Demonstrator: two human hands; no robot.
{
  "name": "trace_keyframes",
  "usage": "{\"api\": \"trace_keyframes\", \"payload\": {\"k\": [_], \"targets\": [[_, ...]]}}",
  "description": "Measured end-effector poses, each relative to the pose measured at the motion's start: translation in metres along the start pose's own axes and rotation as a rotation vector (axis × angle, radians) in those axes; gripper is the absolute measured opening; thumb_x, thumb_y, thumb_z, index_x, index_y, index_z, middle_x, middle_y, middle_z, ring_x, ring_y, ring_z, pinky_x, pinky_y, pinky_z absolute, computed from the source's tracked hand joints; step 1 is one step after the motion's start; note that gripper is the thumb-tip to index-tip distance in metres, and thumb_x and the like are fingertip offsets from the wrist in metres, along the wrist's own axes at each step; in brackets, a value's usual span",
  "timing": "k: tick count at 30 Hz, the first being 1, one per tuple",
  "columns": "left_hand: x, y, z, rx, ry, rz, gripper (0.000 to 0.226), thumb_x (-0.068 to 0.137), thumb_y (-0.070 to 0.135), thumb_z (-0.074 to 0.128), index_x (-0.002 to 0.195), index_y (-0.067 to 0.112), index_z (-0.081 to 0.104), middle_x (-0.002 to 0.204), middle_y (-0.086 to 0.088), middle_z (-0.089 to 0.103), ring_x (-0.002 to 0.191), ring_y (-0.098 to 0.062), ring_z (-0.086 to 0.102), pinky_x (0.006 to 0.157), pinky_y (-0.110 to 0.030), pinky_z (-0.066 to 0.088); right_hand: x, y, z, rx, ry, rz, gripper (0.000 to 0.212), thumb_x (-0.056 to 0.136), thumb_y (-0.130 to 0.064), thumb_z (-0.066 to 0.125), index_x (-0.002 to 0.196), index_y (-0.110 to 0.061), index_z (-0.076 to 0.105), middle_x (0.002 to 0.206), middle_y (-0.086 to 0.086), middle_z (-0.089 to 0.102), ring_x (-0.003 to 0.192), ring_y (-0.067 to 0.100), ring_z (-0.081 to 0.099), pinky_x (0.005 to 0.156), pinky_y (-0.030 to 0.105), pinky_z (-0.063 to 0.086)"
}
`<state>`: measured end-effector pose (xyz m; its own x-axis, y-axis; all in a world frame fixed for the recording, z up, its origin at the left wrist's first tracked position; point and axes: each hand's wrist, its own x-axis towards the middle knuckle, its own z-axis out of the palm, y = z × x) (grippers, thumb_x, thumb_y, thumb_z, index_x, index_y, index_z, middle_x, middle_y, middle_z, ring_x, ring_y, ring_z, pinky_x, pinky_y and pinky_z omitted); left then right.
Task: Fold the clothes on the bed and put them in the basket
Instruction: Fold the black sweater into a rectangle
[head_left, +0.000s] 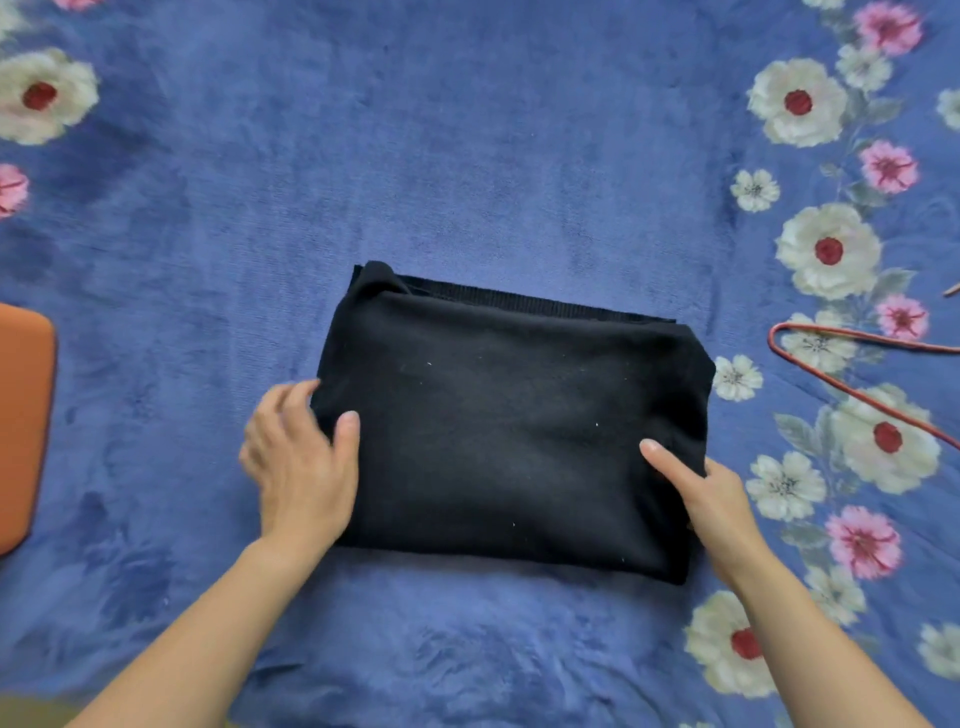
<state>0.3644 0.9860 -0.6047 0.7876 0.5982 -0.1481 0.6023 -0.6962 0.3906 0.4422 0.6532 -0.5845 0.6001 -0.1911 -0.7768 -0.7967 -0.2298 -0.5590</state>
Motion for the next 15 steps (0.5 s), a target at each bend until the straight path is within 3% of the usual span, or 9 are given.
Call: {"api": "trace_keyframes", "payload": {"k": [4,6,8,11,13,15], "targets": [[0.008,0.060,0.023,0.050,-0.160,0.515,0.054,0.096,0.039,0.039,0.146,0.020,0.036,0.157,-0.009,0.023,0.147,-0.026,0.016,0.117,-0.042,0.008,0.007,-0.006,0.001,0.147,-0.052,0.072,0.054,0.067,-0.046,0.079,0.107,-0.011,0.072,0.102,0.004,0.075,0.096,0.023,0.072,0.088,0.038,0.053],[0.020,0.076,0.036,0.121,-0.291,0.556,0.057,0.100,0.044,0.028,0.153,0.026,0.020,0.163,-0.005,0.005,0.150,-0.021,-0.003,0.118,-0.036,-0.010,0.009,-0.010,0.003,0.167,-0.057,0.107,0.051,0.070,-0.043,0.079,0.108,-0.010,0.072,0.103,0.007,0.075,0.099,0.026,0.071,0.091,0.040,0.053],[0.031,0.081,0.050,0.236,-0.398,0.496,0.059,0.102,0.047,0.021,0.155,0.028,0.005,0.164,-0.003,-0.007,0.149,-0.019,-0.015,0.116,-0.037,-0.015,0.010,-0.017,0.004,0.175,-0.066,0.145,0.042,0.077,-0.035,0.076,0.108,-0.008,0.071,0.103,0.011,0.075,0.099,0.029,0.070,0.093,0.041,0.053],[0.030,0.086,0.057,0.260,-0.388,0.489,0.060,0.103,0.043,0.026,0.156,0.022,0.005,0.163,-0.010,-0.006,0.150,-0.025,-0.011,0.118,-0.044,-0.009,0.006,-0.031,0.004,0.168,-0.102,0.169,0.035,0.082,-0.025,0.071,0.109,-0.004,0.070,0.102,0.014,0.074,0.096,0.031,0.070,0.092,0.041,0.053],[0.009,0.084,0.054,0.203,-0.332,0.610,0.058,0.100,0.039,0.033,0.153,0.016,0.026,0.161,-0.015,0.016,0.149,-0.031,0.010,0.118,-0.048,0.010,-0.003,-0.042,0.005,0.130,-0.093,0.136,0.029,0.083,-0.017,0.069,0.108,-0.002,0.069,0.096,0.013,0.075,0.085,0.027,0.072,0.080,0.036,0.055],[-0.016,0.072,0.053,0.217,-0.384,0.760,0.055,0.098,0.038,0.031,0.147,0.014,0.039,0.156,-0.012,0.031,0.146,-0.029,0.026,0.115,-0.049,0.026,-0.017,-0.056,0.011,0.084,-0.054,0.091,0.021,0.085,-0.011,0.066,0.105,-0.006,0.069,0.091,0.009,0.076,0.078,0.023,0.071,0.071,0.034,0.053]]}}
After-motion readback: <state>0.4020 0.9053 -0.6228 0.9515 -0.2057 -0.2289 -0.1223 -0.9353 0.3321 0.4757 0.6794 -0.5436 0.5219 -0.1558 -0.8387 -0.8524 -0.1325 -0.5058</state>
